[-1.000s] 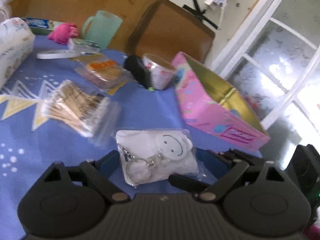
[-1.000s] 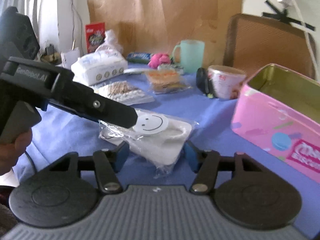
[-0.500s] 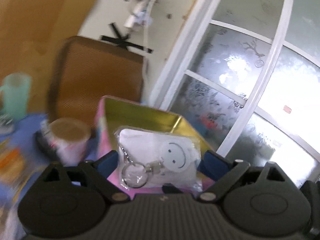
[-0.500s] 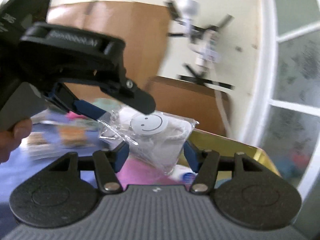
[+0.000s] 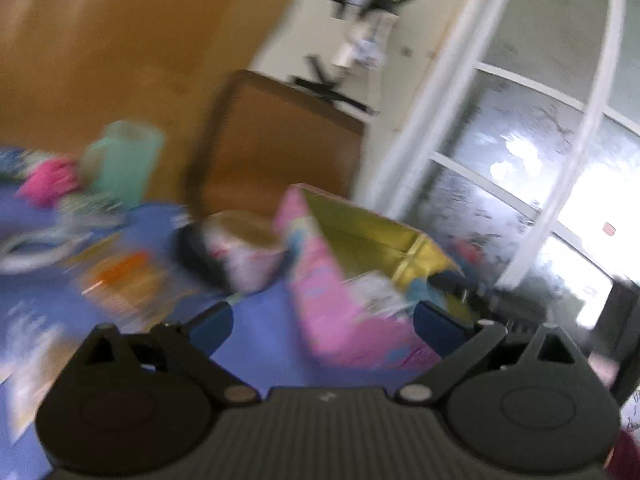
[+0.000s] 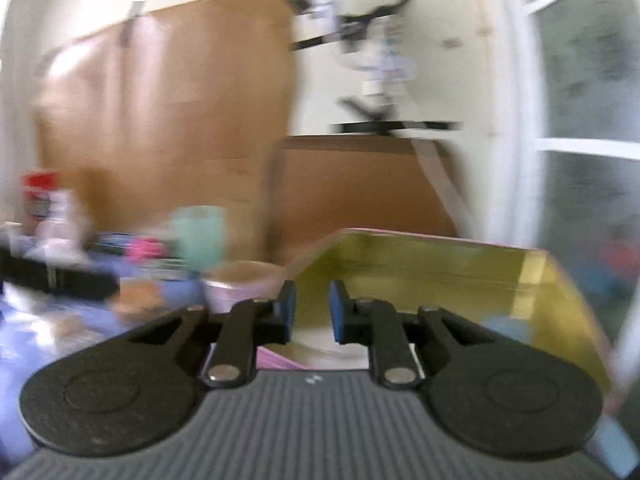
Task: Organize soft objects
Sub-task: 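Grasp the black marker with the right tool and pull it closer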
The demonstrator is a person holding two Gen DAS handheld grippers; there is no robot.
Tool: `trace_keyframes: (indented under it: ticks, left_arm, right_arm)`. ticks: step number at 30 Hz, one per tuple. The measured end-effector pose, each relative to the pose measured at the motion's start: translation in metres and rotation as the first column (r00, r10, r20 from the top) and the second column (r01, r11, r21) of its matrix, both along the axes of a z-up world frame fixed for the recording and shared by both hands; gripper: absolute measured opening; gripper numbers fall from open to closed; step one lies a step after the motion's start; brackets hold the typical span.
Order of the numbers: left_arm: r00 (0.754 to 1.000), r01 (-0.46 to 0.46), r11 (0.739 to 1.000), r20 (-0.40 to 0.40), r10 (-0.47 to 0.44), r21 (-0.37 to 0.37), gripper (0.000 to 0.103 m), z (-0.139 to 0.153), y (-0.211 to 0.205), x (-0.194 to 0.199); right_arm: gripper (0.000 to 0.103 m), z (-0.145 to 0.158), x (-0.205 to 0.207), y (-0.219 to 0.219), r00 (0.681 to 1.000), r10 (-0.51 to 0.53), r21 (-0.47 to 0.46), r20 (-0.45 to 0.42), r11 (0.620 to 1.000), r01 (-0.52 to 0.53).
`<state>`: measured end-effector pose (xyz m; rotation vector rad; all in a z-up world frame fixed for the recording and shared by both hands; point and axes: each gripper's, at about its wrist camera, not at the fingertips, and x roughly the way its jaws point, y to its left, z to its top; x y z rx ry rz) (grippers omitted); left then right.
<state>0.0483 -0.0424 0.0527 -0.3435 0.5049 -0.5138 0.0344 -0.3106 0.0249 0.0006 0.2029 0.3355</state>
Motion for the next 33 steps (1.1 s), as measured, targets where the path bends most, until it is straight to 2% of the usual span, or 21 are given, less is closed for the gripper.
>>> trace_keyframes:
  ticks: [4,8,10,12,14,17,19,21,24,27,30,33]
  left_arm:
    - [0.998,-0.014,0.999,-0.061,0.011,-0.041,0.098,-0.025,0.035,-0.013]
    - [0.998,-0.023,0.999,-0.062,0.021,-0.022,0.097,-0.041,0.038,-0.01]
    - [0.996,-0.049,0.998,-0.083,0.046,-0.033,0.092,-0.046,0.043,-0.004]
    - [0.986,-0.153,0.988,-0.078,0.149,-0.039,0.092,-0.048,0.053,-0.004]
    - [0.97,-0.235,0.967,-0.088,0.227,-0.101,0.092,-0.051,0.068,-0.005]
    - [0.957,-0.289,0.942,-0.084,0.278,-0.172,0.098,-0.054,0.082,-0.009]
    - [0.959,-0.284,0.941,-0.072,0.275,-0.184,0.1,-0.053,0.083,-0.01]
    - [0.96,-0.28,0.944,-0.059,0.274,-0.177,0.1,-0.053,0.082,-0.012]
    - [0.961,-0.277,0.945,-0.033,0.276,-0.174,0.102,-0.05,0.081,-0.014]
    - [0.959,-0.28,0.943,-0.011,0.283,-0.177,0.102,-0.047,0.08,-0.016]
    - [0.954,-0.293,0.936,0.012,0.301,-0.193,0.102,-0.047,0.083,-0.025]
    - [0.944,-0.321,0.922,0.012,0.331,-0.216,0.102,-0.046,0.089,-0.028]
  right_arm:
    - [0.021,0.03,0.051,0.054,0.972,0.199,-0.089,-0.125,0.974,-0.21]
    - [0.022,0.038,0.116,0.128,0.928,0.258,-0.236,-0.269,0.916,-0.323]
    - [0.022,0.031,0.141,0.159,0.916,0.22,-0.303,-0.336,0.896,-0.326]
    - [0.026,0.021,0.164,0.182,0.904,0.184,-0.37,-0.387,0.867,-0.335]
    - [0.035,0.009,0.18,0.199,0.894,0.137,-0.436,-0.428,0.835,-0.336]
    - [0.037,-0.007,0.194,0.212,0.874,0.107,-0.501,-0.473,0.784,-0.367]
    - [0.033,-0.014,0.196,0.219,0.862,0.107,-0.528,-0.495,0.751,-0.397]
    - [0.019,-0.018,0.195,0.22,0.857,0.102,-0.54,-0.504,0.737,-0.405]
    - [0.019,-0.012,0.176,0.214,0.874,0.149,-0.527,-0.463,0.746,-0.406]
    - [0.019,0.002,0.15,0.193,0.896,0.174,-0.465,-0.409,0.805,-0.369]
    - [0.019,0.024,0.111,0.159,0.893,0.256,-0.292,-0.37,0.881,-0.374]
    - [0.019,0.029,0.07,0.132,0.865,0.345,-0.092,-0.363,0.911,-0.402]
